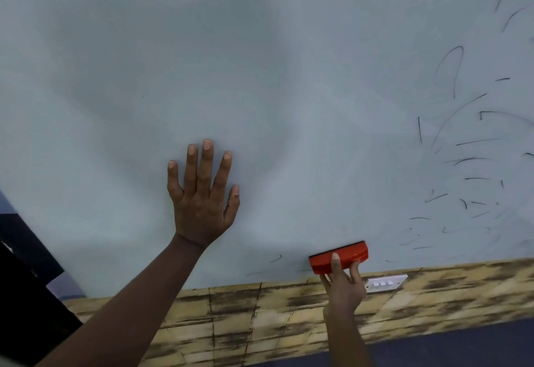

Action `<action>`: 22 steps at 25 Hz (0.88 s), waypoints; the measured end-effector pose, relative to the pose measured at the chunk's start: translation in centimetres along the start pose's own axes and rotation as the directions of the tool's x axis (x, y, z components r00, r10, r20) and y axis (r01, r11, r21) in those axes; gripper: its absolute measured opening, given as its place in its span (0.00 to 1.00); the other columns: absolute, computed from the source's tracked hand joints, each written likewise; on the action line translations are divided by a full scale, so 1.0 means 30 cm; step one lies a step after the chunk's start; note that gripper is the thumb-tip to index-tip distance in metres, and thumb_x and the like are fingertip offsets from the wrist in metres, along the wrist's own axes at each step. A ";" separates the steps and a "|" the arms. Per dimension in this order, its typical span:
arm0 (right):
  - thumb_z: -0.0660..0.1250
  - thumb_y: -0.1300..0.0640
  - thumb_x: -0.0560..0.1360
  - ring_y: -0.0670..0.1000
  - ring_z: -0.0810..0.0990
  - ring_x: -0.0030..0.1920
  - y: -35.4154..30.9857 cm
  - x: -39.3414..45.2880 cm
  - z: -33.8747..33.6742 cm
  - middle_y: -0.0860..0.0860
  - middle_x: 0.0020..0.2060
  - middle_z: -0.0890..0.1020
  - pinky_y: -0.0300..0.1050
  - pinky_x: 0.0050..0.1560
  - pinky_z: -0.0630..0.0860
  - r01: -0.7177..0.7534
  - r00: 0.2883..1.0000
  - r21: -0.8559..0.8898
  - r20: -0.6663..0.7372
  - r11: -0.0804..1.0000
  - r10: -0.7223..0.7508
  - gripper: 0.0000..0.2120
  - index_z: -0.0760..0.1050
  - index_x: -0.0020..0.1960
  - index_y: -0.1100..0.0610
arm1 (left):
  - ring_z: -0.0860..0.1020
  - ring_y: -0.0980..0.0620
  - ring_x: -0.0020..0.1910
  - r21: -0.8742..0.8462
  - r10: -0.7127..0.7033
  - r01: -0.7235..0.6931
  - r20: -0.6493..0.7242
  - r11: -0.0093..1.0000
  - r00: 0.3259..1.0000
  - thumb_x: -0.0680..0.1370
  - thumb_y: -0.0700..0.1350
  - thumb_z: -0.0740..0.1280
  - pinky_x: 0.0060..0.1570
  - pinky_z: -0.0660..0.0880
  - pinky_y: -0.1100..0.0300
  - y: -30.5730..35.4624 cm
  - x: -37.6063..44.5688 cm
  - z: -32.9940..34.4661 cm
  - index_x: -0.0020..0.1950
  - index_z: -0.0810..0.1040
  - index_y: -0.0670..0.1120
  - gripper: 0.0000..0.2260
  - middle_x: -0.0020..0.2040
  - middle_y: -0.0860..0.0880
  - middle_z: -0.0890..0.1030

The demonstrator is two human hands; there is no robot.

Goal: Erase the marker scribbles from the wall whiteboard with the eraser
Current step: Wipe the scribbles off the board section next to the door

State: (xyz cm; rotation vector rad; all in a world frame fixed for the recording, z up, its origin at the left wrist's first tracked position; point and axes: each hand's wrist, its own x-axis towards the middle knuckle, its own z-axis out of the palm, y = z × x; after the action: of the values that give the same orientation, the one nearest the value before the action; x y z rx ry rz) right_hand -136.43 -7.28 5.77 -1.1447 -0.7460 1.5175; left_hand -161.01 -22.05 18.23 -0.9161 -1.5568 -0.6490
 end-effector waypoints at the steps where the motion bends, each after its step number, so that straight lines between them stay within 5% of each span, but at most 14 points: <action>1: 0.74 0.58 0.77 0.64 0.81 0.61 0.012 -0.035 0.027 0.57 0.56 0.80 0.62 0.59 0.81 0.011 1.000 -0.003 0.000 1.000 -0.011 0.34 0.66 0.79 0.55 | 0.50 0.41 0.87 -0.004 0.002 -0.002 0.000 1.000 1.000 0.85 0.53 0.60 0.84 0.46 0.39 0.001 -0.002 0.000 0.87 0.55 0.45 0.32 0.88 0.42 0.49; 10: 0.76 0.54 0.76 0.55 0.82 0.60 0.169 -0.322 0.233 0.53 0.66 0.78 0.61 0.61 0.81 0.016 0.998 -0.063 0.063 0.998 -0.012 0.38 0.62 0.80 0.45 | 0.49 0.41 0.87 -0.006 0.016 -0.015 0.019 1.000 1.000 0.85 0.53 0.61 0.84 0.45 0.39 -0.004 -0.022 0.005 0.87 0.55 0.46 0.33 0.88 0.42 0.49; 16: 0.71 0.61 0.79 0.65 0.81 0.61 0.236 -0.290 0.175 0.60 0.65 0.79 0.68 0.63 0.78 -0.442 0.897 0.180 0.112 0.879 0.428 0.33 0.64 0.81 0.52 | 0.50 0.40 0.87 -0.006 0.041 -0.041 0.027 0.999 0.999 0.84 0.54 0.63 0.84 0.45 0.39 -0.005 -0.044 0.010 0.87 0.57 0.46 0.34 0.88 0.41 0.49; 22: 0.69 0.62 0.79 0.67 0.80 0.63 0.341 -0.375 0.170 0.65 0.67 0.77 0.66 0.65 0.77 -0.629 0.775 0.148 0.201 0.764 0.599 0.28 0.66 0.78 0.57 | 0.50 0.40 0.87 -0.008 0.050 -0.049 0.036 0.999 0.998 0.83 0.54 0.65 0.83 0.46 0.38 -0.005 -0.050 0.014 0.87 0.56 0.47 0.35 0.88 0.41 0.49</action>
State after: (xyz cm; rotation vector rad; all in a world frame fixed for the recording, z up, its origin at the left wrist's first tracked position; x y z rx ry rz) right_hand -144.93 -20.20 1.56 -1.1901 -0.2806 2.1954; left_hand -161.32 -22.08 16.68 -0.9733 -1.5603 -0.6056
